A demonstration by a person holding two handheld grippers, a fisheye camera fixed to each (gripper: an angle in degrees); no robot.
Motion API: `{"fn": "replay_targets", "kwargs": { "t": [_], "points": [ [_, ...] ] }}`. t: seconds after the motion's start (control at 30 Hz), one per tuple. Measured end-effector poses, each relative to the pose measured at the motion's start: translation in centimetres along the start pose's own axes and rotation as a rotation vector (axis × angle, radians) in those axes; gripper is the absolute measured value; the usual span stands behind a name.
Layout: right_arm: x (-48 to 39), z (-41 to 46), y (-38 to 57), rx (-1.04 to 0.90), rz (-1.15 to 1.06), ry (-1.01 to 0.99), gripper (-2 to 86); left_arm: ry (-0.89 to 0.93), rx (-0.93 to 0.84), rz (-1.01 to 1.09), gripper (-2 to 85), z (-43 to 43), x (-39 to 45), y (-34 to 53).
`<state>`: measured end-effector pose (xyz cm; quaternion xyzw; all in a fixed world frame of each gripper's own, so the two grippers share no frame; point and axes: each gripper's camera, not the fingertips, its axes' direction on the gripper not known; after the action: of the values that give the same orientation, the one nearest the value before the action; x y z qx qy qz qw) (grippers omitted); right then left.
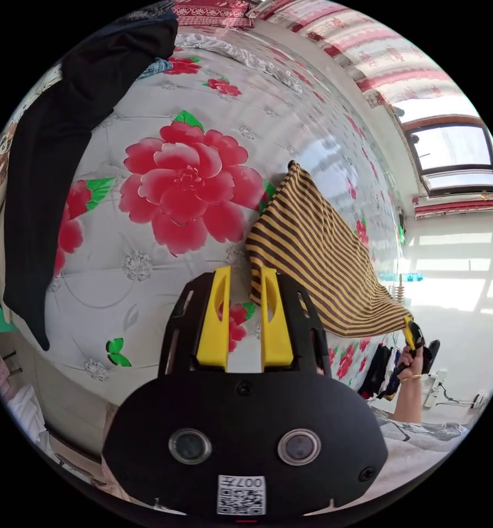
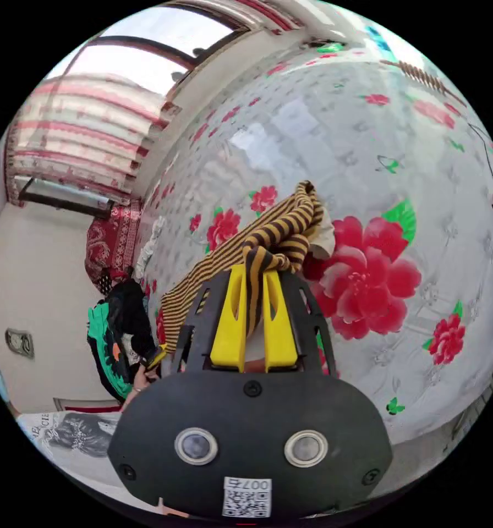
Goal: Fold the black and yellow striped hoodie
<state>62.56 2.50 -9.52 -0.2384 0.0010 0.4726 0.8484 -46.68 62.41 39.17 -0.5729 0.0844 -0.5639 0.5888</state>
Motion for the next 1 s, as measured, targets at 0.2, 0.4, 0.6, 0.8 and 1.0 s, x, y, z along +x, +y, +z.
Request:
{"fn": "replay_targets", "kwargs": {
  "t": [0.2, 0.4, 0.6, 0.8, 1.0],
  "points": [
    [-24.9, 5.5, -1.0, -0.140, -0.770, -0.025, 4.6, 0.000, 0.047, -0.023, 4.8, -1.9, -2.4, 0.8],
    [-36.8, 21.6, 8.7, -0.506, -1.034, -0.036, 5.9, 0.109, 0.068, -0.018, 5.2, -3.2, -5.2, 2.9],
    [-38.3, 28.3, 11.1, -0.752, -0.924, -0.170, 6.3, 0.128, 0.028, -0.032, 5.4, -2.9, -7.6, 4.4],
    [-37.9, 25.2, 4.9, -0.497, -0.947, -0.018, 6.9, 0.150, 0.041, 0.174, 7.6, -3.8, -3.8, 3.7],
    [-39.2, 25.2, -1.4, -0.360, -0.972, 0.126, 7.5, 0.133, 0.093, 0.453, 10.0, -3.9, 3.6, 3.1]
  ]
}}
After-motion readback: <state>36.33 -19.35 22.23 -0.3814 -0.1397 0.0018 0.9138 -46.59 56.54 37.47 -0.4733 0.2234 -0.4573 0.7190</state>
